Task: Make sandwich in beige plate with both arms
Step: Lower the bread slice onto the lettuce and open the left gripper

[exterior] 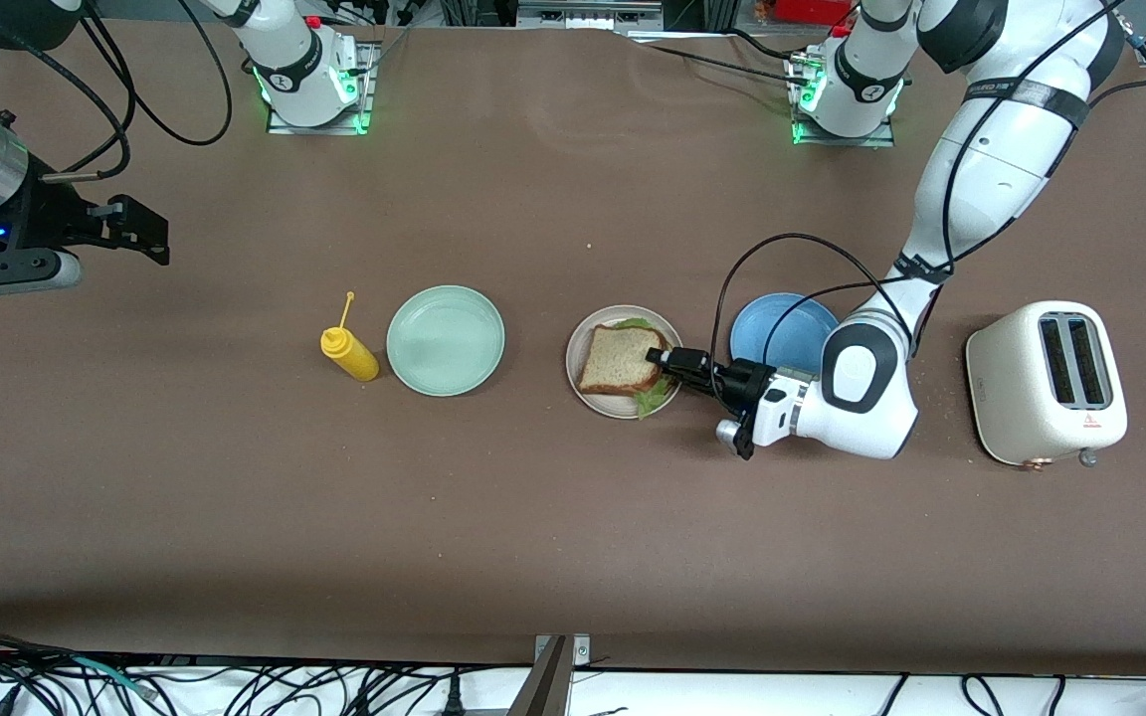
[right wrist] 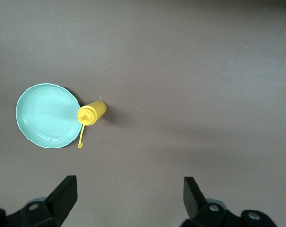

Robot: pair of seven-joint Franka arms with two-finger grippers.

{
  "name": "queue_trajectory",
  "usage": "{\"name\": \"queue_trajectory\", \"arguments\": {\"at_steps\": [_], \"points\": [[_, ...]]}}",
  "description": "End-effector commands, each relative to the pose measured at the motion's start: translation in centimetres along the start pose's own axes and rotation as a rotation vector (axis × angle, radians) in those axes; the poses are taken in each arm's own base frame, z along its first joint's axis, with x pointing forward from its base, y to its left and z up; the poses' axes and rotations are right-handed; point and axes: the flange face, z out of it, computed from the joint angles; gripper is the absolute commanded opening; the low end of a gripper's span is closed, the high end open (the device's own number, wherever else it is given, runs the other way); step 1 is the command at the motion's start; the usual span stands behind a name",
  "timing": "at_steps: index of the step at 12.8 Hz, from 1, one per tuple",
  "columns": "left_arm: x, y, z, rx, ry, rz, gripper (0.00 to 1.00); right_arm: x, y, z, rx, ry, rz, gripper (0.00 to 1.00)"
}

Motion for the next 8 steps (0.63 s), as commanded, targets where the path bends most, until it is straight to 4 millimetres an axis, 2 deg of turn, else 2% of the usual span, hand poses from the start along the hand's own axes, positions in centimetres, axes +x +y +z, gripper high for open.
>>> {"name": "queue_trajectory", "arguments": {"at_steps": [1,2,7,8], "points": [[-0.3,0.7,-2.4,0.113,-0.051,0.081,1.0,0.2,-0.1,-0.4,0.018,0.004,0.003,1.0],[-0.5,0.2,-3.5,0.132,-0.056,0.085,1.0,0.2,-0.1,-0.4,0.018,0.004,0.003,1.0],[-1.5,2.7,-7.5,0.261,-0.131,0.134,1.0,0.2,-0.3,-0.4,0.014,0.002,-0.002,1.0],[-1.8,2.8,-9.1,0.301,-0.136,0.142,1.0,0.2,-0.3,-0.4,0.014,0.002,-0.002,1.0]]}}
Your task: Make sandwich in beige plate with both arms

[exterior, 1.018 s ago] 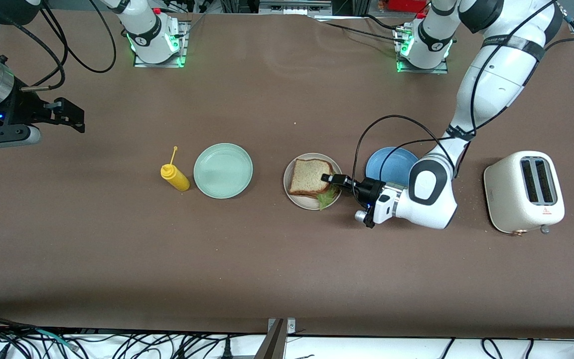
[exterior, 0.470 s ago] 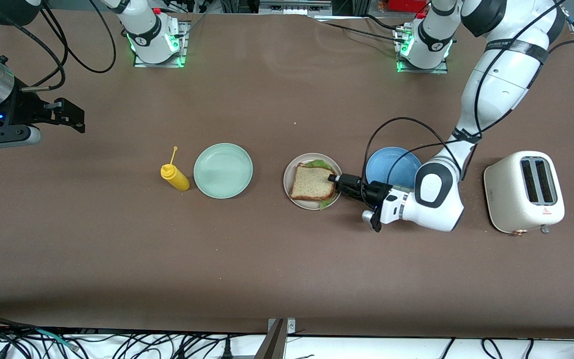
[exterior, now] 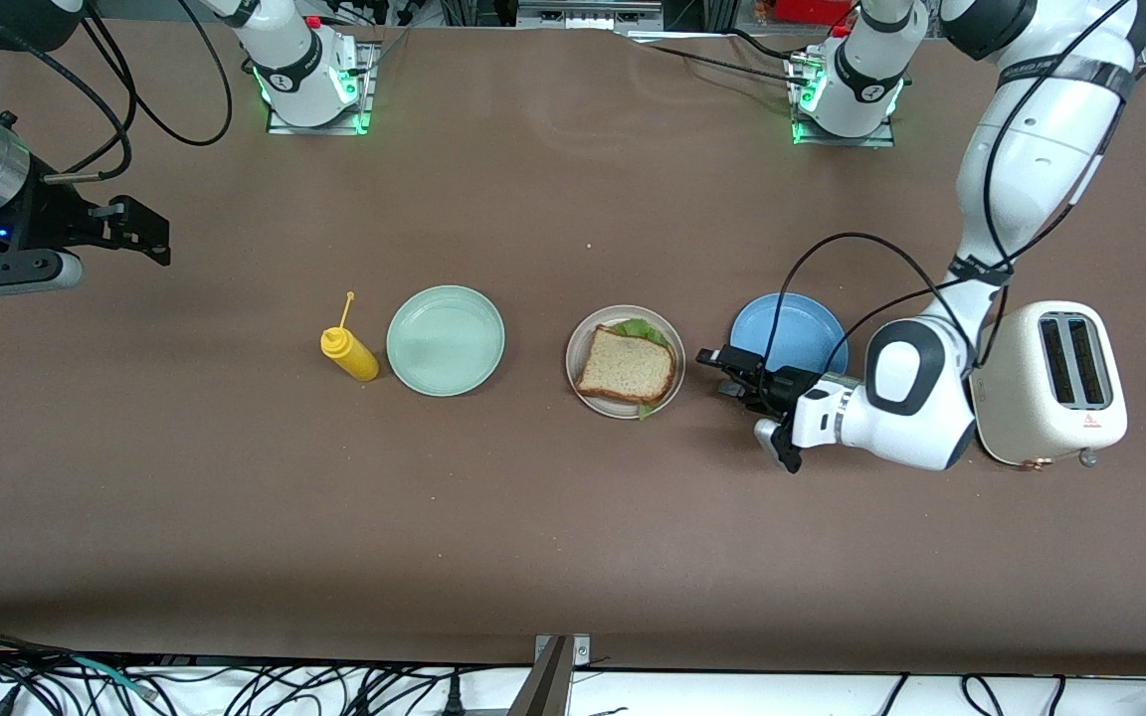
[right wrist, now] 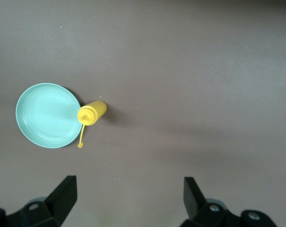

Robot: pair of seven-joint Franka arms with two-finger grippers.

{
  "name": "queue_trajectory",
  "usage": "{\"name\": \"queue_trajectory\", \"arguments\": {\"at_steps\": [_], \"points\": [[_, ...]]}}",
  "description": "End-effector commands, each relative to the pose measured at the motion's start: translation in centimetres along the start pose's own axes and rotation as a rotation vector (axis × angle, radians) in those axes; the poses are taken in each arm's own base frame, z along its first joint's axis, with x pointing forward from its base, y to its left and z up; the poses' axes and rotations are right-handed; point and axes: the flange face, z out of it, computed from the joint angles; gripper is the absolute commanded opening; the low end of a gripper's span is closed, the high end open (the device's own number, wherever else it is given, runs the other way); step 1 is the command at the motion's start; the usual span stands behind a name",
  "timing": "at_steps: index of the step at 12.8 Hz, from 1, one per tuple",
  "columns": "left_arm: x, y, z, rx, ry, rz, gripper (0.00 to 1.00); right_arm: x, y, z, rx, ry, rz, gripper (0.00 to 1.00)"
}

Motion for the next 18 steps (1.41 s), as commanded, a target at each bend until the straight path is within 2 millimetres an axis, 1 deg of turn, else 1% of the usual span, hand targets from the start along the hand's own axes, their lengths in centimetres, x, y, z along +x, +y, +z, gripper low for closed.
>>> {"name": "queue_trajectory", "arguments": {"at_steps": [1,2,4,6,7,8,10,11,12,14,15,16,17,18], "points": [[-1.1,1.0,-3.4,0.1,-0.043,0.033,1.0,0.2,-0.2,-0.4,0.014,0.003,0.0,1.0],[-1.4,1.2,-4.9,0.136,-0.041,0.042,1.0,0.2,-0.2,-0.4,0.014,0.003,0.0,1.0],[-1.9,2.9,-8.3,0.22,-0.031,0.044,1.0,0.2,-0.2,-0.4,0.012,0.003,0.0,1.0],[-2.7,6.1,-11.5,0.312,-0.06,0.001,1.0,0.2,-0.3,-0.4,0.012,0.003,-0.002,1.0],[-2.9,7.4,-12.8,0.368,-0.059,-0.026,1.0,0.2,-0.3,-0.4,0.012,0.003,-0.002,1.0],[-3.1,9.0,-14.2,0.427,-0.058,-0.019,1.0,0.2,-0.2,-0.4,0.012,0.003,0.0,1.0],[-4.2,13.0,-17.6,0.617,-0.072,-0.007,1.0,0.2,-0.3,-0.4,0.011,0.003,-0.002,1.0],[-4.7,14.8,-19.1,0.672,-0.052,-0.014,1.0,0.2,-0.3,-0.4,0.011,0.003,-0.002,1.0],[-5.3,16.8,-20.3,0.744,-0.037,-0.044,1.0,0.2,-0.3,-0.4,0.011,0.003,-0.002,1.0],[-6.9,21.8,-21.5,0.884,-0.046,-0.133,1.0,0.2,-0.3,-0.4,0.011,0.003,-0.002,1.0],[-8.1,23.9,-22.7,0.931,-0.006,-0.19,1.0,0.2,-0.3,-0.4,0.011,0.002,-0.002,1.0],[-9.1,25.4,-23.6,0.961,0.029,-0.235,1.0,0.2,-0.3,-0.4,0.011,0.002,-0.002,1.0],[-10.2,26.3,-24.7,0.967,0.046,-0.257,1.0,0.2,-0.2,-0.4,0.009,0.003,-0.002,1.0],[-11.1,27.1,-25.2,0.973,0.057,-0.268,1.0,0.2,-0.2,-0.4,0.011,0.003,0.0,1.0]]}}
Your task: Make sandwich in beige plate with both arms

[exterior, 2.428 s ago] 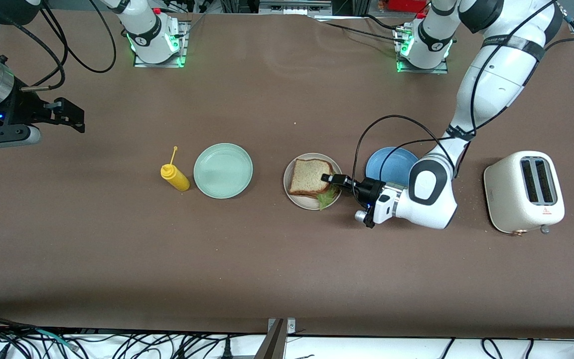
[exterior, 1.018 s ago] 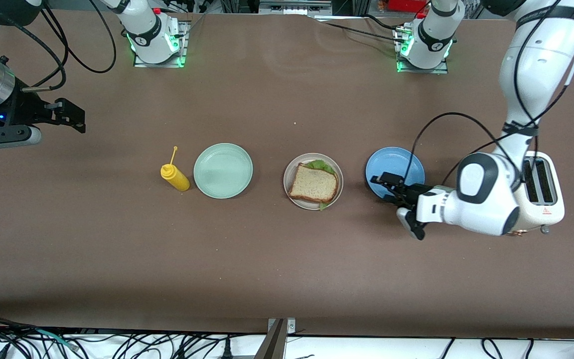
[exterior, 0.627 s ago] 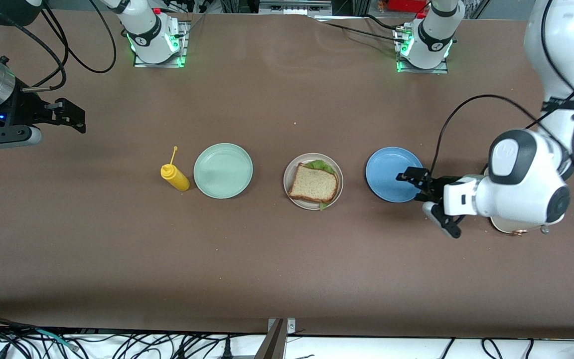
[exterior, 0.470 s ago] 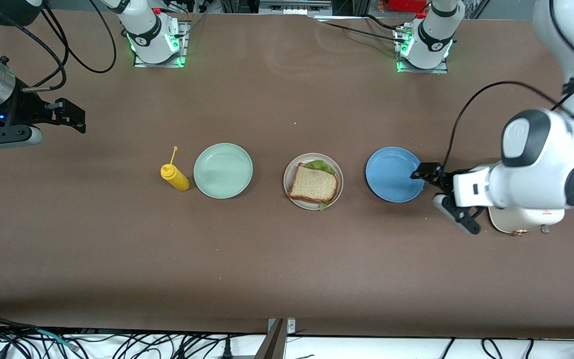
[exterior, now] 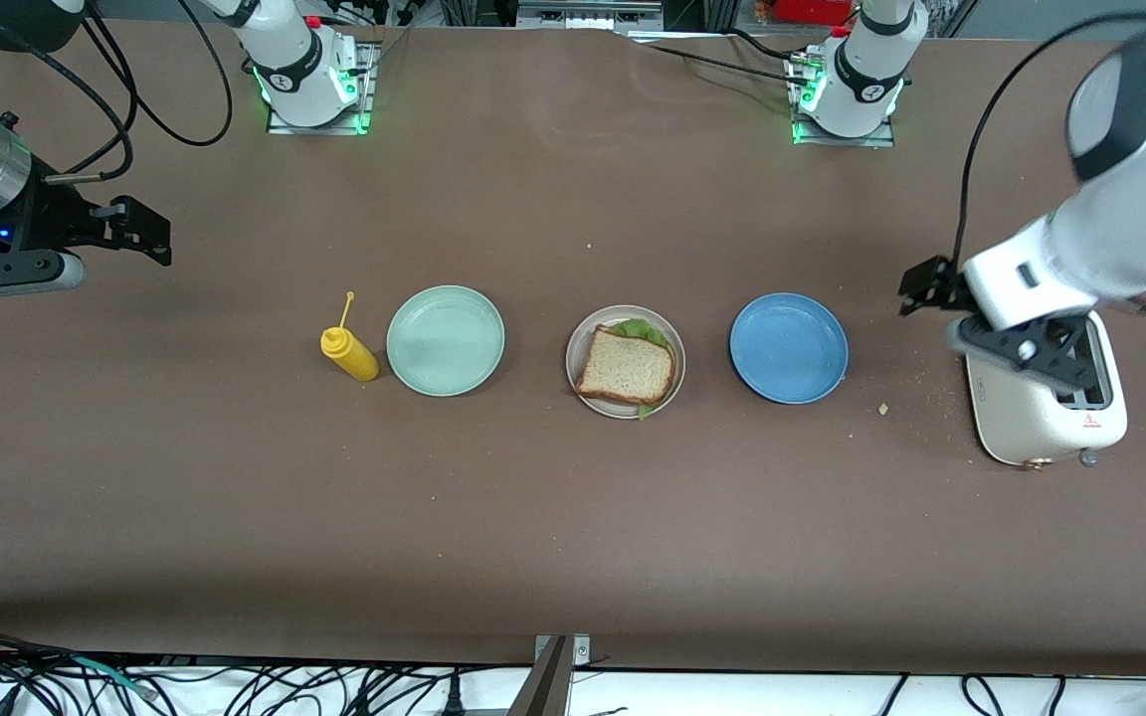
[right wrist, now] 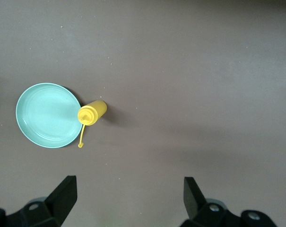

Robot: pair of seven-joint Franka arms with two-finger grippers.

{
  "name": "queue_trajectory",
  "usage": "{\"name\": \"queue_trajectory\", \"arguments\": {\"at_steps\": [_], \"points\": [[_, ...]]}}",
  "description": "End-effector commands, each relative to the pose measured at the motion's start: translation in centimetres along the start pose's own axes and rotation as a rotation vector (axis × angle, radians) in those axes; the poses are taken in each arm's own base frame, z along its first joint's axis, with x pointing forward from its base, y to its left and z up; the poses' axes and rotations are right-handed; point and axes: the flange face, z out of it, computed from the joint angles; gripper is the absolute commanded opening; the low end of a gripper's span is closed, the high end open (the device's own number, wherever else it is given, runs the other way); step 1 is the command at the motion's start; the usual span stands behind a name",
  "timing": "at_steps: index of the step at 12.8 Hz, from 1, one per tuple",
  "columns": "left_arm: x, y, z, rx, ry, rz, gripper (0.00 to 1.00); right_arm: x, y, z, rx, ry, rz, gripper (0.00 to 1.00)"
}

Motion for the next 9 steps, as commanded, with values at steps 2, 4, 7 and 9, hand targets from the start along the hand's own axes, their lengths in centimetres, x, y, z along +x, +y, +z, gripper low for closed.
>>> {"name": "queue_trajectory", "arguments": {"at_steps": [2,4,7,9], "points": [[-4.9,-0.6,-3.3,0.009,0.057,-0.083,1.0,0.2,-0.2,-0.5,0.009,0.004,-0.001,1.0],[-6.6,-1.2,-2.0,0.005,0.039,-0.102,1.0,0.2,-0.2,-0.5,0.009,0.004,-0.001,1.0],[-7.1,-0.6,-1.7,0.012,0.049,-0.091,1.0,0.2,-0.2,-0.5,0.009,0.004,-0.001,1.0],[-6.7,-0.5,-2.0,0.01,0.045,-0.088,1.0,0.2,-0.2,-0.5,0.009,0.004,-0.001,1.0]]}}
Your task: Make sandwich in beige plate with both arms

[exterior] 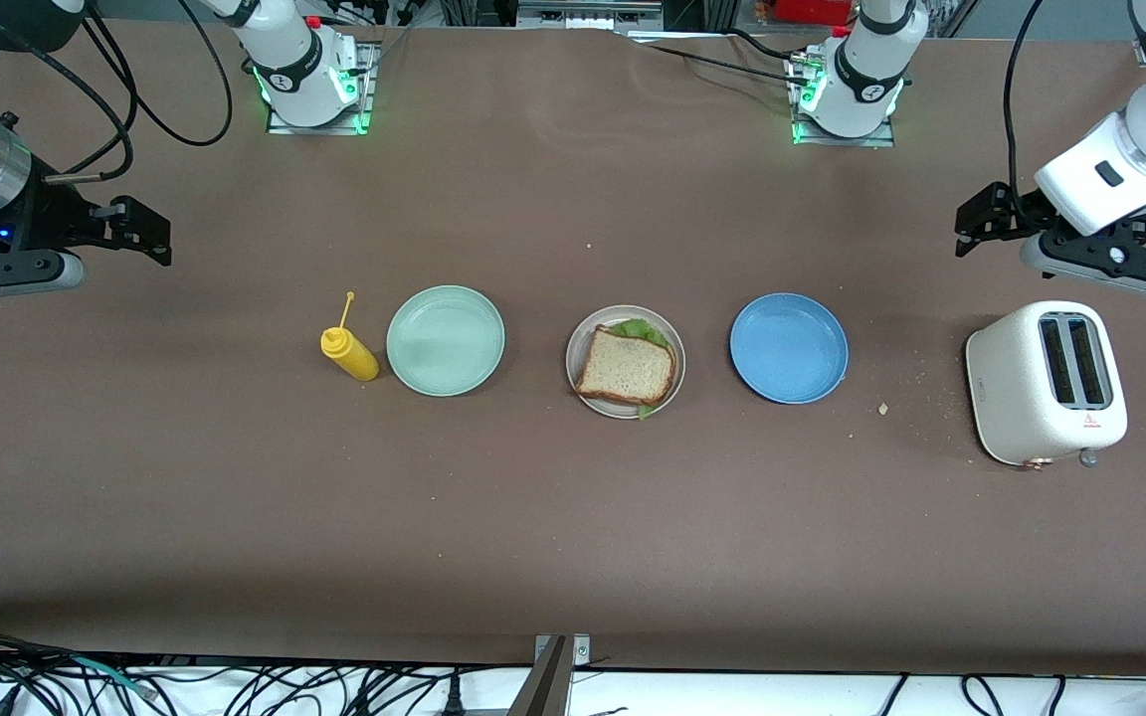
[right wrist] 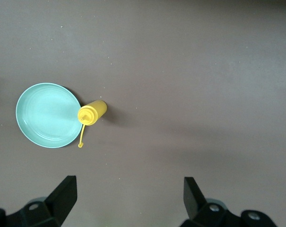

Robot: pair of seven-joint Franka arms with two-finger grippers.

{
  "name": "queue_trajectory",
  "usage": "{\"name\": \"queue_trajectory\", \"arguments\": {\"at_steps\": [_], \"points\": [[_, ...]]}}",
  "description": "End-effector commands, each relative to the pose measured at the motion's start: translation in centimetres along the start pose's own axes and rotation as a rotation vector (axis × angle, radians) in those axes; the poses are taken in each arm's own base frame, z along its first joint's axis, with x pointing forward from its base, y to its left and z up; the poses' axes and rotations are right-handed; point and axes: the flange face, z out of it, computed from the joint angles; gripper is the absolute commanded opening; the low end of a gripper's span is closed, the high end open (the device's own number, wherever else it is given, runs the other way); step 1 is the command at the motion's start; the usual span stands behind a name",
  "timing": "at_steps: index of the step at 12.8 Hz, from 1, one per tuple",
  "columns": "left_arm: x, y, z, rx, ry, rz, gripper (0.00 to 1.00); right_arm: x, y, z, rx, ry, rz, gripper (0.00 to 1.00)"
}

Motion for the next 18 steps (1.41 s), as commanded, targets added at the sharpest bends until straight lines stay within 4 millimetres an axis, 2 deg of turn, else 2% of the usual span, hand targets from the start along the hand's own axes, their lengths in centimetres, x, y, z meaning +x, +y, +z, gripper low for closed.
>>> {"name": "queue_trajectory", "arguments": {"at_steps": [1,7,13,16,18], "points": [[-0.1,0.4,-0.4,-0.021,0.0,-0.012,1.0,0.1,-0.1,-0.5,0.009,0.004,0.001,1.0],[0.6,0.2,-0.2,-0.031,0.0,-0.017,1.0,0.2,-0.2,-0.5,0.009,0.004,-0.001,1.0],[0.1,-0.8,-0.6,-0.022,-0.018,-0.035,1.0,0.1,-0.1,-0.5,0.011,0.003,0.001,1.0],[0.2,-0.3,-0.6,-0.022,-0.019,-0.056,1.0,0.1,-1.3,-0.6,0.004,0.008,-0.022,1.0],[0.2,-0.4,-0.6,-0.02,-0.019,-0.066,1.0,0.1,-1.4,-0.8,0.004,0.013,-0.022,1.0]]}}
